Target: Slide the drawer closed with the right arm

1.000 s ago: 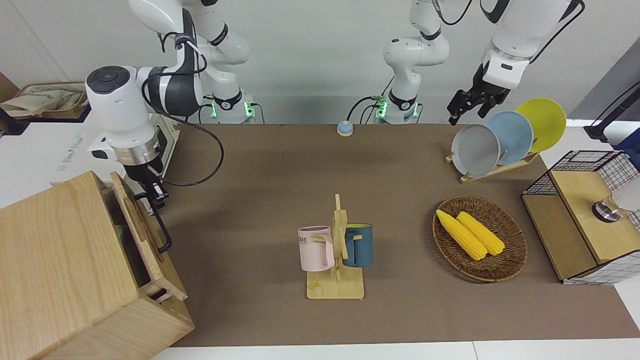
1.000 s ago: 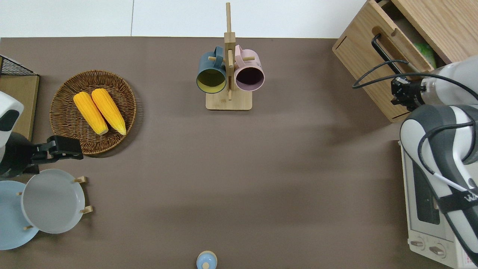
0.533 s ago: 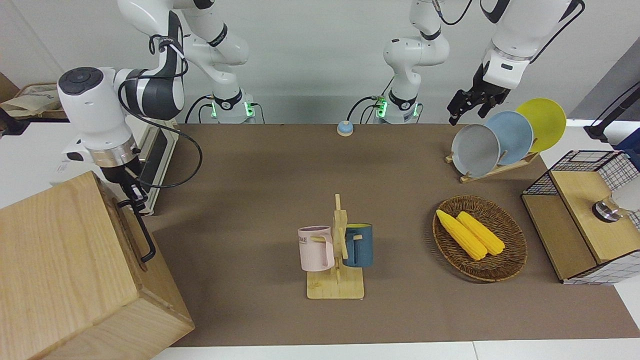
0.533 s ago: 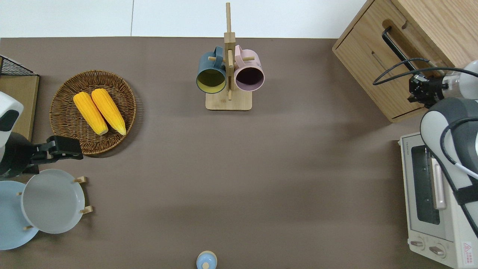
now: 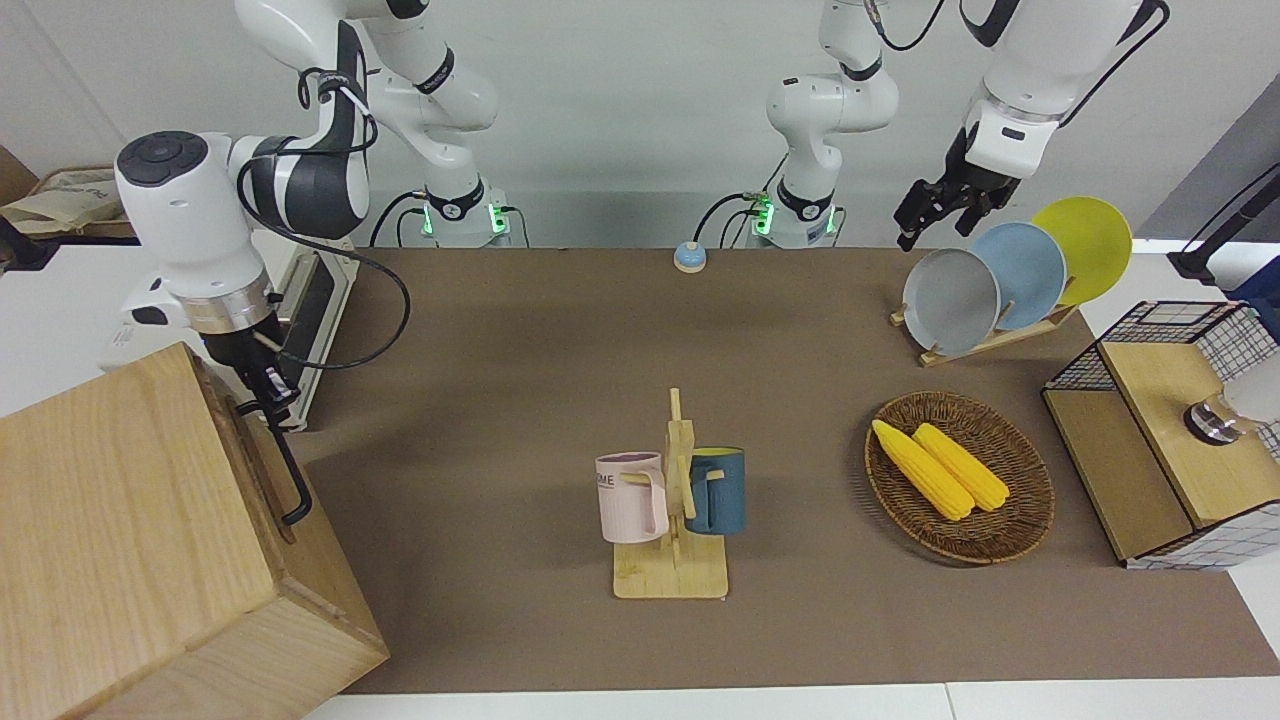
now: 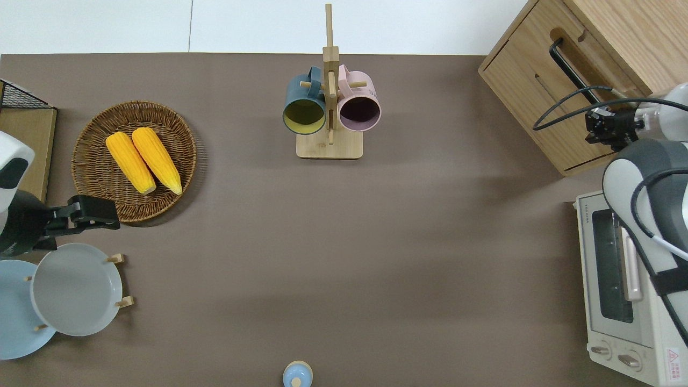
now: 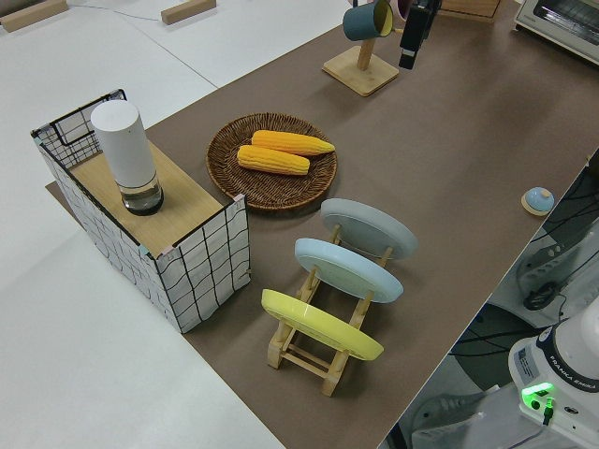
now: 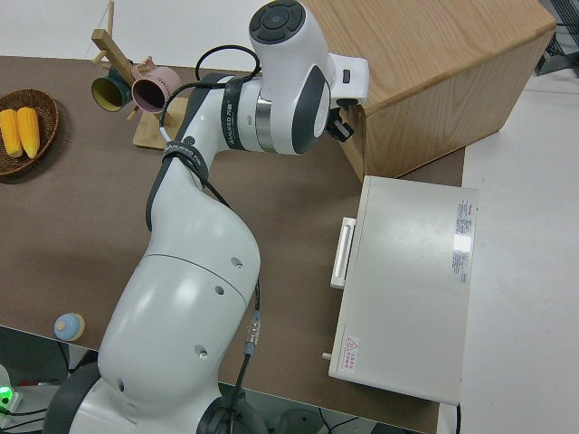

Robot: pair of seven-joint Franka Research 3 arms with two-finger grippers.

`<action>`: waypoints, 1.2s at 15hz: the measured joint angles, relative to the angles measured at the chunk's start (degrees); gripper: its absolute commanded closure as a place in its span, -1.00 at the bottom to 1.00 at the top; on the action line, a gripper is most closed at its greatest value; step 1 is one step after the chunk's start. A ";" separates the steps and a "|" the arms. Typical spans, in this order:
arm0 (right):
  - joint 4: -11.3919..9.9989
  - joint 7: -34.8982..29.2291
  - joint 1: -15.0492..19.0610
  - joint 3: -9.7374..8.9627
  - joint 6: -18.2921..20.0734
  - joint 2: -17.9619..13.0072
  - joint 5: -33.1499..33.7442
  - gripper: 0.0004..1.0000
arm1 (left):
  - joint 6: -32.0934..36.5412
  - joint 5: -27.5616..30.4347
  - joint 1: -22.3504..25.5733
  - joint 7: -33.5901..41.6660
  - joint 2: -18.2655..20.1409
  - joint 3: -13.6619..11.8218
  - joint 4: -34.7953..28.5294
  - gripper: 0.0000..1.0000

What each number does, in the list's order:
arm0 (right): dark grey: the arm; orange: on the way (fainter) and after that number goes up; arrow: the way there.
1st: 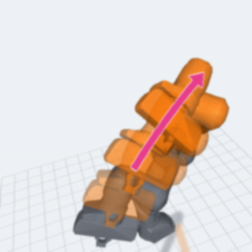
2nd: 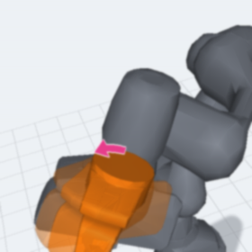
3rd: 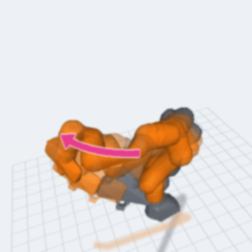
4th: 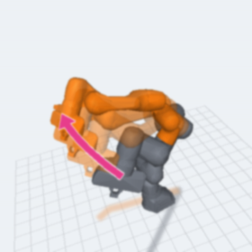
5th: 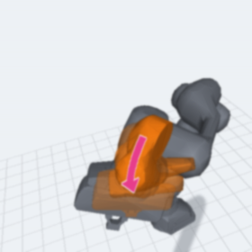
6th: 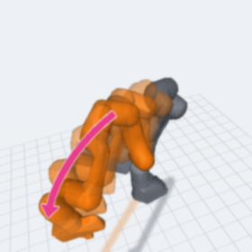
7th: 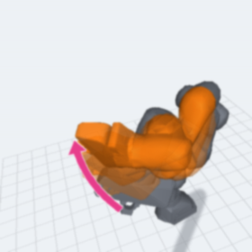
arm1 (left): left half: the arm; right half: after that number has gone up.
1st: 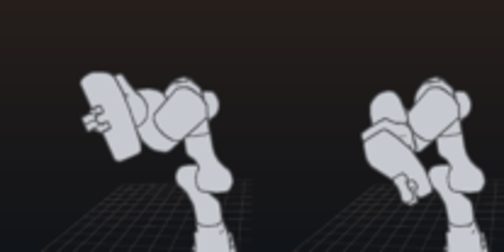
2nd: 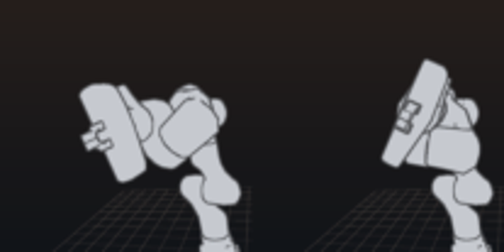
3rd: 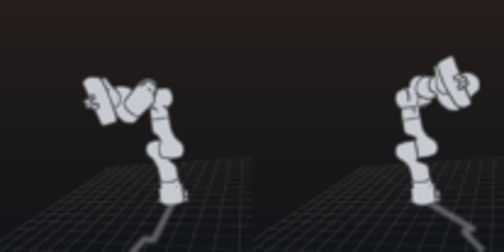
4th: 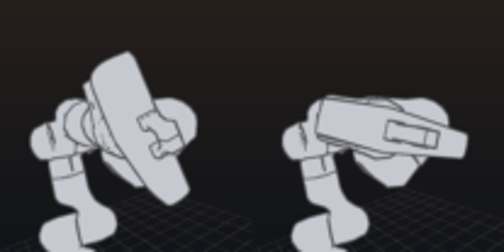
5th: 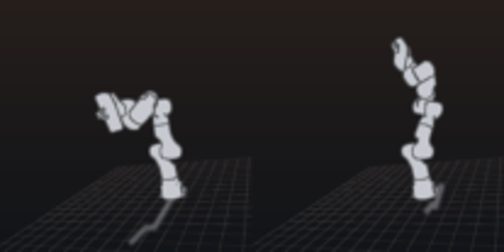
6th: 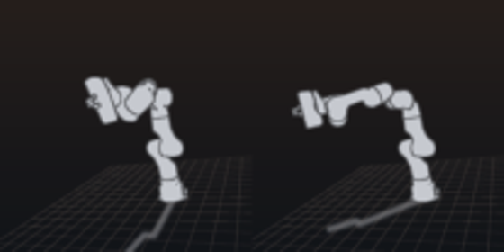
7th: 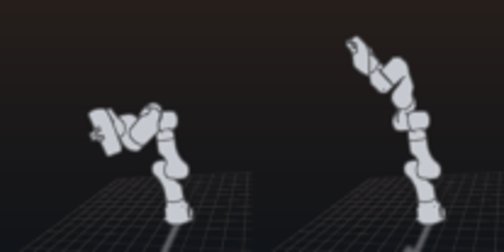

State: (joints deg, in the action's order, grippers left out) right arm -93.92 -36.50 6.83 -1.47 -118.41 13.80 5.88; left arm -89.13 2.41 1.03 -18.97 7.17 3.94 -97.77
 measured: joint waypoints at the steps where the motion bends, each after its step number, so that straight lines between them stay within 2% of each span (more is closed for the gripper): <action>1: 0.08 1.86 -0.75 -0.14 0.44 -0.21 0.01 -0.12 | 0.00 0.00 0.00 0.00 0.00 0.00 0.00 -0.99; 2: 0.10 3.65 -1.85 -0.22 1.56 -0.61 0.01 -0.41 | 0.00 0.00 0.00 0.00 0.00 0.00 0.00 -0.99; 3: 0.13 5.10 -3.20 -0.27 3.26 -1.22 0.01 -0.80 | 0.00 0.00 0.00 0.00 0.00 0.00 0.00 -0.99; 4: 0.14 6.05 -4.20 -0.28 4.57 -1.80 0.01 -0.96 | 0.00 0.00 0.00 0.00 0.00 0.00 0.00 -0.99; 7: 0.23 11.38 -7.00 -0.31 9.74 -4.16 0.01 -0.96 | 0.00 0.00 0.00 0.00 0.00 0.00 0.00 -0.99; 10: 0.47 20.59 -7.57 0.01 16.19 -7.79 0.01 -0.96 | 0.00 0.00 0.00 0.00 0.00 0.00 0.00 -0.99; 14: 0.61 29.32 -10.99 2.99 25.07 -13.94 -0.12 -0.96 | 0.00 0.00 0.00 0.00 0.00 0.00 0.00 -0.99; 18: 0.54 34.10 -9.98 3.21 32.02 -18.73 -1.93 -0.96 | 0.00 0.00 0.00 0.00 0.00 0.00 0.00 -0.99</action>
State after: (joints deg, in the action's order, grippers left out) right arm -93.38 -2.41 -3.16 1.73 -86.39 -4.93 3.96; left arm -89.13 2.41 1.03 -18.96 7.17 3.94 -97.77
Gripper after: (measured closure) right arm 0.018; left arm 0.004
